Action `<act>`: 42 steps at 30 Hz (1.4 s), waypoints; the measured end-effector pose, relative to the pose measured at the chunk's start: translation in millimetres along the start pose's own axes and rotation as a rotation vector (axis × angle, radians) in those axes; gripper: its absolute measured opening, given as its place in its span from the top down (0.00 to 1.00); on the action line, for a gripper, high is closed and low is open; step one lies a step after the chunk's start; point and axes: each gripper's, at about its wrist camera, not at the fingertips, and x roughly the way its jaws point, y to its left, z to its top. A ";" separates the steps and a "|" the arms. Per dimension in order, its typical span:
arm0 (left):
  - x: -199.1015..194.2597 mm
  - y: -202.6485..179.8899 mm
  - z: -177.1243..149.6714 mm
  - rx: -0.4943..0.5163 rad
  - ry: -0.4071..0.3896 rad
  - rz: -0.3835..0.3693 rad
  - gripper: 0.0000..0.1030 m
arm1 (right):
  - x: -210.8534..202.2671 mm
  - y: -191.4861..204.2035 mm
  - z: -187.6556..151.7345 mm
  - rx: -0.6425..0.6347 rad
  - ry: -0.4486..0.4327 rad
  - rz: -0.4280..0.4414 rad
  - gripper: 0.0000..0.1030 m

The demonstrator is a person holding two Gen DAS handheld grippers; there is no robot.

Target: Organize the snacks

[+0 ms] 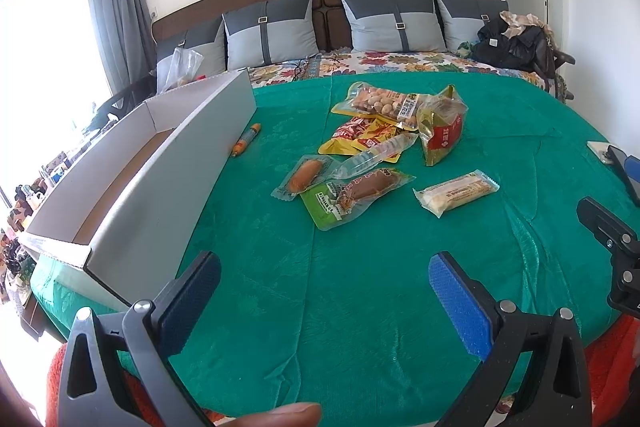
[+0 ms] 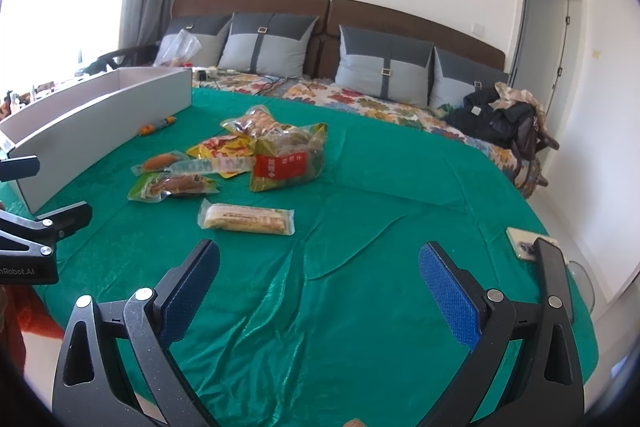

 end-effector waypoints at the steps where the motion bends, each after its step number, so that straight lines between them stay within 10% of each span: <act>1: 0.7 0.1 -0.3 0.001 0.001 0.000 0.00 | 1.0 0.4 -0.5 -0.001 0.002 0.001 0.02; 42: 22.4 10.2 -10.3 -0.023 0.068 0.007 0.00 | 14.0 12.7 -7.7 -0.030 0.057 0.045 0.02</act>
